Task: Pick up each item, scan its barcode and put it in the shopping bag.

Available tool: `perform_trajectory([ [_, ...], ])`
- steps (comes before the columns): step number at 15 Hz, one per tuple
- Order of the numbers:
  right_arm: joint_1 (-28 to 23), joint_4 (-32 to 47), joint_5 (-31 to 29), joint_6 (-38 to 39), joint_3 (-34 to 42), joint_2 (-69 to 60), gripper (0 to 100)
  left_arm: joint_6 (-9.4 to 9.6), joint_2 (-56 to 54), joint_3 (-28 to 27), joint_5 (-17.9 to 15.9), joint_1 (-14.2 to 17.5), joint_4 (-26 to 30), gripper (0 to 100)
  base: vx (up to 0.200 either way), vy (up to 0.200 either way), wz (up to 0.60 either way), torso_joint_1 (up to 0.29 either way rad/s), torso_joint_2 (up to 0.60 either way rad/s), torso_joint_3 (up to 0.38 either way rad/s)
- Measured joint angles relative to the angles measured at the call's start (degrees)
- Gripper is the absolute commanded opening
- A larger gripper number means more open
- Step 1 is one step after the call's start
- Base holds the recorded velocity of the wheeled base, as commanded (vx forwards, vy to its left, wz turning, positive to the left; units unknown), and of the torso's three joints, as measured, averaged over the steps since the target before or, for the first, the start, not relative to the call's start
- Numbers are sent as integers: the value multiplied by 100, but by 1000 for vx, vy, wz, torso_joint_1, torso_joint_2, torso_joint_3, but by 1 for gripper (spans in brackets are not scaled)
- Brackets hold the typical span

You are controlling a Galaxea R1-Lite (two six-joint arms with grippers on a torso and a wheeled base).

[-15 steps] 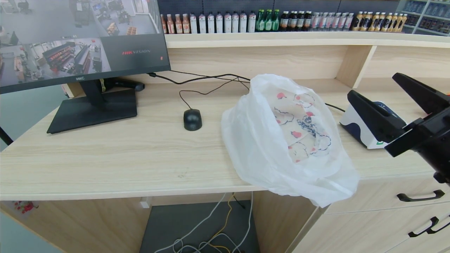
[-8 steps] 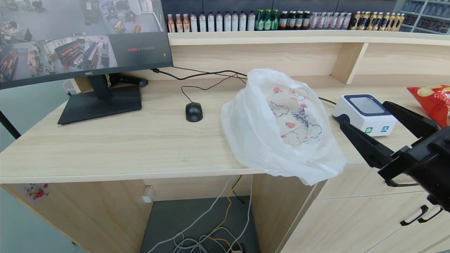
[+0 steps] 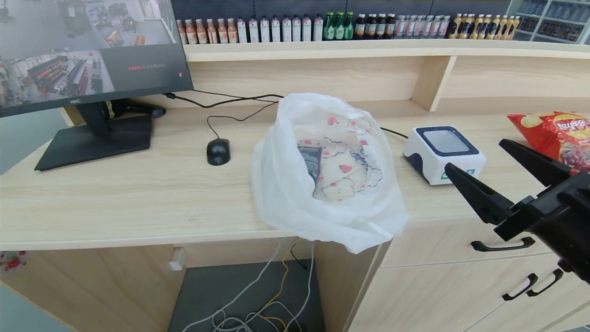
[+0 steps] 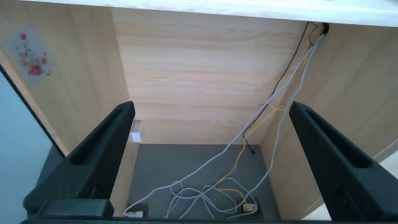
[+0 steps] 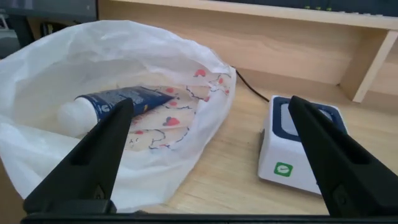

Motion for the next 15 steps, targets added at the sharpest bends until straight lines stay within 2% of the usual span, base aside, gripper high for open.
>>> perform_trajectory([
  [15, 26, -67, 60, 5, 12, 525, 100, -21, 0, 0, 0, 2, 2, 100, 0, -200, 0, 2, 2, 1],
])
